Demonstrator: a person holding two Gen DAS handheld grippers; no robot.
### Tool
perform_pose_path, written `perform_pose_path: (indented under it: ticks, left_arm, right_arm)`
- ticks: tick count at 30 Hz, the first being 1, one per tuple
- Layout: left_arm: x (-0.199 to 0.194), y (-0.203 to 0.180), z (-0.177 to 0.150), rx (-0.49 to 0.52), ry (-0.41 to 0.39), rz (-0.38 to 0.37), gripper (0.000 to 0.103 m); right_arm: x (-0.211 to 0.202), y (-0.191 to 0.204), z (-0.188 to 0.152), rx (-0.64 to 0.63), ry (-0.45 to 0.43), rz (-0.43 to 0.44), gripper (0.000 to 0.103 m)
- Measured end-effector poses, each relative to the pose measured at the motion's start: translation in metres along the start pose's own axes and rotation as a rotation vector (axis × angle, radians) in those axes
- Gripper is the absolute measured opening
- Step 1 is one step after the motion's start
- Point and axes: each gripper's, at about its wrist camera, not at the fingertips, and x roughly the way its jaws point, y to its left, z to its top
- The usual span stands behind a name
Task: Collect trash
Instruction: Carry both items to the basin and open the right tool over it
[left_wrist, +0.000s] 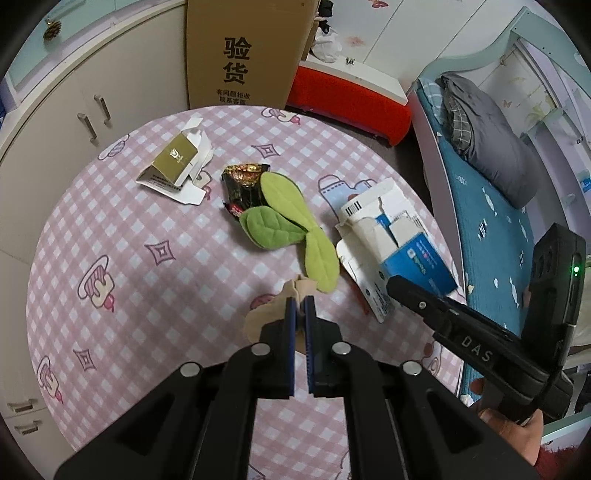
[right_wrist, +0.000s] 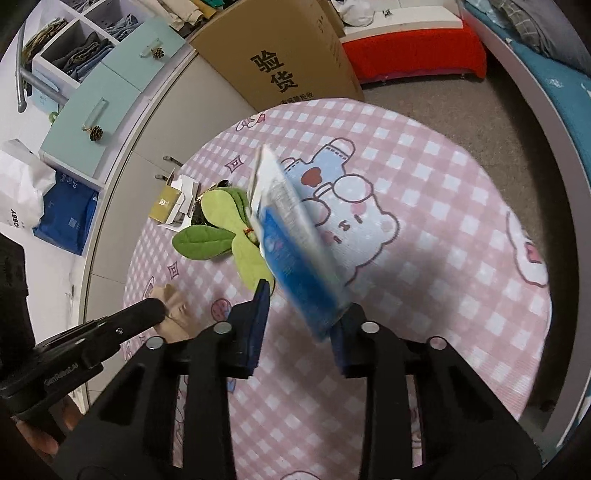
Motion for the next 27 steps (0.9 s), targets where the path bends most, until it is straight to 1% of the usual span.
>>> perform_pose_path:
  ticks: [4,6,9,12,16,20,27]
  left_arm:
    - [0.003,0.003,0.005,0.000,0.003,-0.009,0.004]
    - [0.002,0.001,0.005,0.003,-0.001,-0.015,0.004]
    - [-0.004,-0.008,0.005,0.011,-0.022,-0.023,0.004]
    - [-0.011,-0.023,0.002,0.026,-0.041,-0.032,0.004]
    - [-0.017,-0.053,-0.008,0.044,-0.053,-0.041,0.004]
    - [-0.020,-0.088,-0.022,0.064,-0.055,-0.056,0.004]
    - [-0.019,-0.171,-0.043,0.131,-0.068,-0.099,0.004]
  right_arm:
    - [-0.001,0.003,0.001,-0.010,-0.003,0.009,0.020]
    - [-0.007,0.006,0.000,-0.010,-0.009,0.013,0.015]
    - [-0.019,0.007,-0.002,-0.009,-0.023,0.041,0.009]
    - [-0.036,0.002,-0.006,-0.007,-0.037,0.061,0.006]
    - [-0.064,-0.011,-0.013,-0.008,-0.055,0.082,0.005]
    - [-0.098,-0.033,-0.024,-0.006,-0.082,0.098,0.005]
    - [-0.155,-0.085,-0.043,-0.001,-0.127,0.059,0.005]
